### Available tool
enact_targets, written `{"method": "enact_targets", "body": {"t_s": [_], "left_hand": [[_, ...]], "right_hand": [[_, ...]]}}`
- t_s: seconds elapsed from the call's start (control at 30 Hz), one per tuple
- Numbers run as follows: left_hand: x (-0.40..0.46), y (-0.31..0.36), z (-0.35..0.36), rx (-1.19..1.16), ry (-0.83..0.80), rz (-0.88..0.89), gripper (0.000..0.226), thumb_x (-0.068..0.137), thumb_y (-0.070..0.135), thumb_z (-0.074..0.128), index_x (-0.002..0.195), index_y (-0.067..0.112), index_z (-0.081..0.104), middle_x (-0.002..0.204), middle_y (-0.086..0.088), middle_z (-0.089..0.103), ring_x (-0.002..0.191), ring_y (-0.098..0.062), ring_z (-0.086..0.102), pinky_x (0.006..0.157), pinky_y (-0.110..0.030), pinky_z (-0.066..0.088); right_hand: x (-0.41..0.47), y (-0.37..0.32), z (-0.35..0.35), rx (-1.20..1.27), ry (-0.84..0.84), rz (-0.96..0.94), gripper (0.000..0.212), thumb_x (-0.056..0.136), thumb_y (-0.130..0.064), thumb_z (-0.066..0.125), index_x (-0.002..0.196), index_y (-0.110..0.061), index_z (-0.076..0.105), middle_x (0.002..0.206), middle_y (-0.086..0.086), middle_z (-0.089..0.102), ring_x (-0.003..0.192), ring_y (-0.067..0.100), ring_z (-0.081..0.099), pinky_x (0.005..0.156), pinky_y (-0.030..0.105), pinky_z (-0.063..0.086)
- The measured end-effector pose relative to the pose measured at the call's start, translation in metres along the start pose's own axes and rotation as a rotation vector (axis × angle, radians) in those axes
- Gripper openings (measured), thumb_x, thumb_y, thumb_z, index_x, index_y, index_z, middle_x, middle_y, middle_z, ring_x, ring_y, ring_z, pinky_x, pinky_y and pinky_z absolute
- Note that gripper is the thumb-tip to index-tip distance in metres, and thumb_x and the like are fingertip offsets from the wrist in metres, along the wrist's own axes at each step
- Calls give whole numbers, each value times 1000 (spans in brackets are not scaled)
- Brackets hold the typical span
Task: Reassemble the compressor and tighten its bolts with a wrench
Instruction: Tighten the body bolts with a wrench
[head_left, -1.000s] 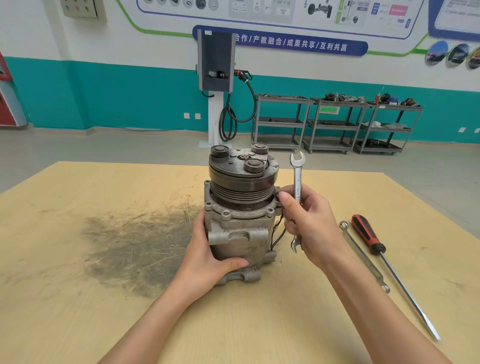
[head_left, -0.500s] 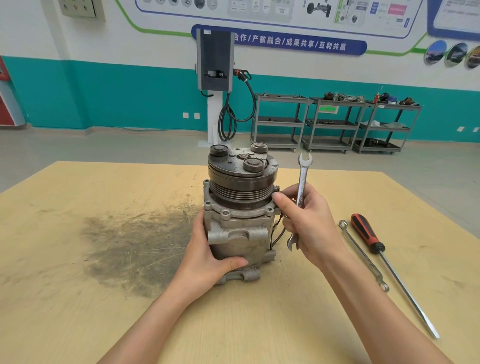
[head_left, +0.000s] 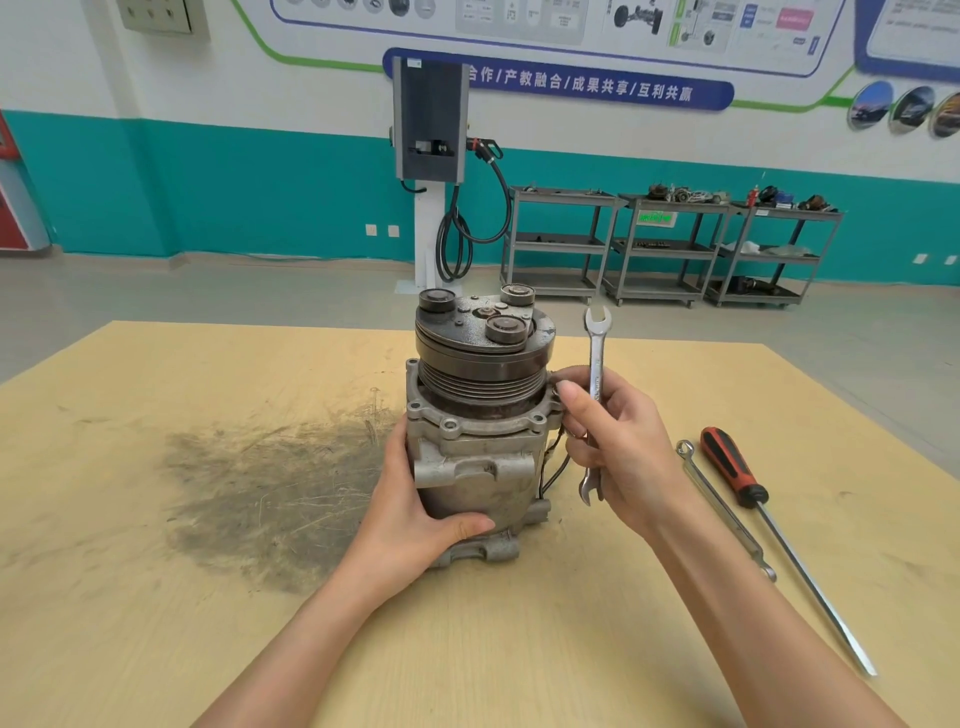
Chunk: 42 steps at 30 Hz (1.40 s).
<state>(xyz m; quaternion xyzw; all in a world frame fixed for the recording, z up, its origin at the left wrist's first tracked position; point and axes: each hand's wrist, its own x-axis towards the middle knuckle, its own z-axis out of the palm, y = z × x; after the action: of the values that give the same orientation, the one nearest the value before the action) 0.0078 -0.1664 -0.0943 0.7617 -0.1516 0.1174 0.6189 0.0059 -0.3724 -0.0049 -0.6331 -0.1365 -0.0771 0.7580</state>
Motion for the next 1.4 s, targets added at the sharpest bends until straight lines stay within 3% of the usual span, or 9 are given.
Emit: {"method": "enact_targets", "body": {"t_s": [0.1, 0.3, 0.43, 0.67, 0.83, 0.97, 1.13, 1.3, 1.4], "left_hand": [[0, 0, 1, -11, 3, -8, 118, 59, 12, 92, 150, 22, 18, 124, 42, 45, 121, 17, 43, 99, -3, 34], [0, -1, 1, -9, 3, -7, 118, 59, 10, 91, 150, 21, 18, 117, 52, 43, 120, 19, 43, 99, -2, 34], [0, -1, 0, 0, -2, -8, 118, 59, 13, 92, 150, 23, 18, 121, 49, 42, 121, 19, 43, 103, -6, 34], [1, -2, 0, 13, 8, 0, 116, 58, 14, 92, 150, 21, 21, 115, 55, 38, 121, 19, 41, 98, -1, 33], [1, -1, 0, 8, 7, -5, 115, 59, 13, 92, 149, 20, 22, 115, 53, 40, 120, 19, 42, 102, -7, 36], [0, 1, 0, -7, 6, -4, 114, 59, 13, 91, 149, 20, 22, 114, 54, 40, 119, 19, 43, 100, -4, 35], [-1, 4, 0, -3, -2, -2, 115, 59, 15, 92, 150, 21, 21, 118, 52, 39, 122, 17, 42, 109, -20, 36], [-2, 6, 0, -4, 5, 1, 118, 59, 15, 92, 151, 21, 19, 136, 29, 42, 128, 8, 42, 114, -31, 34], [-1, 6, 0, 3, 0, 0, 117, 58, 16, 92, 150, 20, 20, 130, 40, 40, 127, 9, 42, 113, -28, 35]], "right_hand": [[0, 0, -1, -11, -3, -3, 7, 96, -10, 56, 96, -7, 61, 62, -8, 49, 56, 14, 25, 40, 16, 22], [0, 0, 5, -49, 58, -25, 12, 92, -8, 63, 90, -7, 52, 65, 1, 43, 47, 9, 24, 38, 17, 24], [-3, -1, 2, -34, -1, -37, 5, 96, -9, 55, 97, -6, 58, 64, -8, 48, 56, 12, 26, 41, 18, 22], [-2, -2, 8, -48, 67, -33, 11, 93, -5, 60, 89, -7, 50, 60, -1, 49, 45, 9, 23, 37, 17, 22], [-4, -3, 5, -59, 10, -52, 8, 98, -6, 52, 95, -7, 59, 62, -5, 42, 53, 9, 27, 41, 17, 23], [-3, -2, 8, -67, 52, -53, 9, 96, -5, 56, 88, -8, 54, 55, -11, 45, 45, 7, 24, 38, 16, 23], [-4, -4, 7, -40, 29, -44, 4, 95, -6, 57, 92, -8, 56, 59, -10, 50, 47, 7, 27, 39, 16, 24], [-5, -3, 7, -57, 46, -47, 6, 96, -5, 55, 91, -7, 57, 61, -6, 47, 48, 8, 26, 39, 16, 24], [-4, -2, 9, -49, 67, -37, 9, 93, -5, 60, 88, -7, 52, 63, 0, 45, 45, 7, 24, 38, 17, 23]]}}
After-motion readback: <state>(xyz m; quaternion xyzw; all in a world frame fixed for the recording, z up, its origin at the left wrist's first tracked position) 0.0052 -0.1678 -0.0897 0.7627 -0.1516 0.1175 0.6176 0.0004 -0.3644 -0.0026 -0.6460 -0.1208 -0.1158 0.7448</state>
